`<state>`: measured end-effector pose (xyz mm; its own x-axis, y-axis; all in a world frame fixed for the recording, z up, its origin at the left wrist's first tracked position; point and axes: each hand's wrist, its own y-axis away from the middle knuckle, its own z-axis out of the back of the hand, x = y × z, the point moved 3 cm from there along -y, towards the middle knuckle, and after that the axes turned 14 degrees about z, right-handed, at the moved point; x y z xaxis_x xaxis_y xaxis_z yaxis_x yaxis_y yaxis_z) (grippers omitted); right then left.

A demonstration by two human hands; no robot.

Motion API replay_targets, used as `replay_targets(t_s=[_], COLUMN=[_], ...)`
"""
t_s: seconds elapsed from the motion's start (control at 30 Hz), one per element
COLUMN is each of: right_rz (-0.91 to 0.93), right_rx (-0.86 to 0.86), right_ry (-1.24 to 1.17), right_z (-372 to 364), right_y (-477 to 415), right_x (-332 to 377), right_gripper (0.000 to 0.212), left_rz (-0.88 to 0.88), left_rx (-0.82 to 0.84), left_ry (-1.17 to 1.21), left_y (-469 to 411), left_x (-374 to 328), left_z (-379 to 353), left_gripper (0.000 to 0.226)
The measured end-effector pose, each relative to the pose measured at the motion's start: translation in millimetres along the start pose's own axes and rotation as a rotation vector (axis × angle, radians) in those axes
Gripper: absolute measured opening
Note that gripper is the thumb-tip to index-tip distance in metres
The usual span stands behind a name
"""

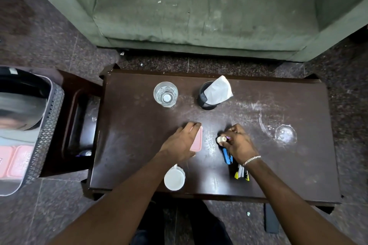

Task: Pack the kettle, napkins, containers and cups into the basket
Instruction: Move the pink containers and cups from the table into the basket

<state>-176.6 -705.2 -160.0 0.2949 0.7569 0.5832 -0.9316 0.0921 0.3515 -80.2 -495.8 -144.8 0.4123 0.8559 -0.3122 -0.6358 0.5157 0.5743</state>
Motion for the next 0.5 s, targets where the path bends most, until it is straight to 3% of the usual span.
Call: replay_targets(t_s=[0.2,0.5], right_rz=[0.138,0.491], right_rx=[-0.154,-0.227], right_ry=[-0.075,-0.249], right_z=[7,10], right_y=[-10,-47], right_x=[53,197], right_gripper=[0.021,0.023], left_rz=[-0.051,-0.026], left_rx=[-0.043,-0.205], left_ry=[0.051,0.073], left_y=[21,89], left_x=[35,130], left_z=[25,107], left_gripper=[0.116,0.116])
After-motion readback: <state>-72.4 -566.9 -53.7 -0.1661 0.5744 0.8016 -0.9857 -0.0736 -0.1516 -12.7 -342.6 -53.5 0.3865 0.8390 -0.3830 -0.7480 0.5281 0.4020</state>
